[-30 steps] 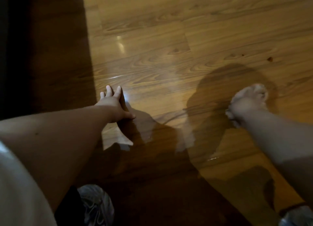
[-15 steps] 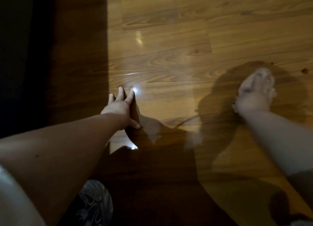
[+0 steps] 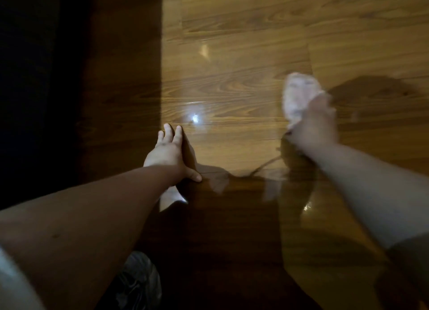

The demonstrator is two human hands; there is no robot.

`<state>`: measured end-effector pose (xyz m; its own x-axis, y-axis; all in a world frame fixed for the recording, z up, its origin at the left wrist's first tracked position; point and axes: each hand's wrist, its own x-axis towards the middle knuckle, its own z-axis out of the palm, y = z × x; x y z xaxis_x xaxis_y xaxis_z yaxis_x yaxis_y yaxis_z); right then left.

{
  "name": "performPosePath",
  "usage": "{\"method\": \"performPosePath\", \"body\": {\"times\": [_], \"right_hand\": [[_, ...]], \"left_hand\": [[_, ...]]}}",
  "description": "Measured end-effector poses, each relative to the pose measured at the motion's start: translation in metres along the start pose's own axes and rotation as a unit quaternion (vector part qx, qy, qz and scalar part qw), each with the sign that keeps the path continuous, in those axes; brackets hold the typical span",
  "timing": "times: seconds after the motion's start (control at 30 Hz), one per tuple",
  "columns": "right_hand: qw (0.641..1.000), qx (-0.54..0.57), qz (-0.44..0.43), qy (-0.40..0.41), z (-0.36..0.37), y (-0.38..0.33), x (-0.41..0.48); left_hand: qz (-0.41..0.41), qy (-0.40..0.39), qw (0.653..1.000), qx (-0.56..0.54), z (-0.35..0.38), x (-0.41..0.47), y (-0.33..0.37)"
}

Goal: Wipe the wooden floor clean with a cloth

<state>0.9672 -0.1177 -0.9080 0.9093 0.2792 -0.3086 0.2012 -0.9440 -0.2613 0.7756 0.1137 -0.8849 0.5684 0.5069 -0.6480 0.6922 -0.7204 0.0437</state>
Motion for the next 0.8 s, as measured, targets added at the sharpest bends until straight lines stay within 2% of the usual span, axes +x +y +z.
{"method": "performPosePath", "body": {"times": [0.07, 0.1, 0.13, 0.17, 0.23, 0.3, 0.33, 0.4, 0.43, 0.47, 0.53, 0.57, 0.6, 0.7, 0.73, 0.77, 0.8], "right_hand": [[0.987, 0.085, 0.135, 0.037, -0.018, 0.003, 0.012], [0.982, 0.085, 0.163, 0.031, -0.019, -0.008, 0.010], [0.987, 0.053, 0.154, 0.010, -0.016, -0.024, 0.004], [0.994, 0.035, 0.104, -0.020, -0.009, -0.044, -0.003], [0.988, 0.039, -0.075, -0.126, 0.007, -0.087, -0.030], [0.939, 0.050, -0.234, -0.246, 0.020, -0.121, -0.055], [0.925, 0.079, -0.254, -0.270, 0.019, -0.129, -0.060], [0.932, 0.226, -0.168, -0.227, 0.006, -0.124, -0.056], [0.935, 0.291, -0.099, -0.176, 0.000, -0.111, -0.050], [0.943, 0.309, -0.036, -0.118, -0.006, -0.094, -0.045], [0.967, 0.248, 0.056, -0.018, -0.016, -0.050, -0.039], [0.973, 0.215, 0.081, 0.000, -0.019, -0.030, -0.040], [0.976, 0.195, 0.095, -0.005, -0.019, -0.011, -0.044], [0.979, 0.170, 0.107, -0.026, -0.011, 0.025, -0.058], [0.981, 0.164, 0.105, -0.019, -0.008, 0.032, -0.063], [0.982, 0.159, 0.098, -0.012, -0.005, 0.035, -0.067], [0.985, 0.146, 0.090, -0.004, -0.002, 0.040, -0.073]], "left_hand": [[0.004, 0.008, 1.000, 0.000, 0.000, 0.000, -0.001], [0.006, 0.007, 1.000, 0.000, -0.001, 0.000, -0.001], [0.007, 0.007, 1.000, -0.002, -0.001, -0.001, 0.000], [0.007, 0.007, 1.000, -0.007, 0.000, 0.000, 0.001], [0.007, 0.006, 1.000, -0.013, -0.001, 0.000, 0.002], [0.013, 0.012, 1.000, -0.017, 0.000, -0.004, -0.002], [0.021, 0.016, 0.999, -0.028, 0.001, -0.007, -0.007], [0.053, 0.027, 0.996, -0.069, 0.010, -0.015, -0.016], [0.077, 0.046, 0.992, -0.092, 0.014, -0.020, -0.017], [0.107, 0.082, 0.985, -0.105, 0.019, -0.024, -0.015], [0.170, 0.163, 0.968, -0.089, 0.024, -0.022, 0.006], [0.183, 0.186, 0.962, -0.084, 0.026, -0.017, 0.024], [0.176, 0.194, 0.961, -0.088, 0.028, -0.011, 0.046], [0.066, 0.177, 0.975, -0.117, 0.038, 0.000, 0.104], [0.082, 0.182, 0.975, -0.096, 0.044, -0.002, 0.118], [0.150, 0.190, 0.968, -0.061, 0.051, -0.007, 0.128], [0.251, 0.185, 0.950, -0.014, 0.059, -0.016, 0.137]]}}
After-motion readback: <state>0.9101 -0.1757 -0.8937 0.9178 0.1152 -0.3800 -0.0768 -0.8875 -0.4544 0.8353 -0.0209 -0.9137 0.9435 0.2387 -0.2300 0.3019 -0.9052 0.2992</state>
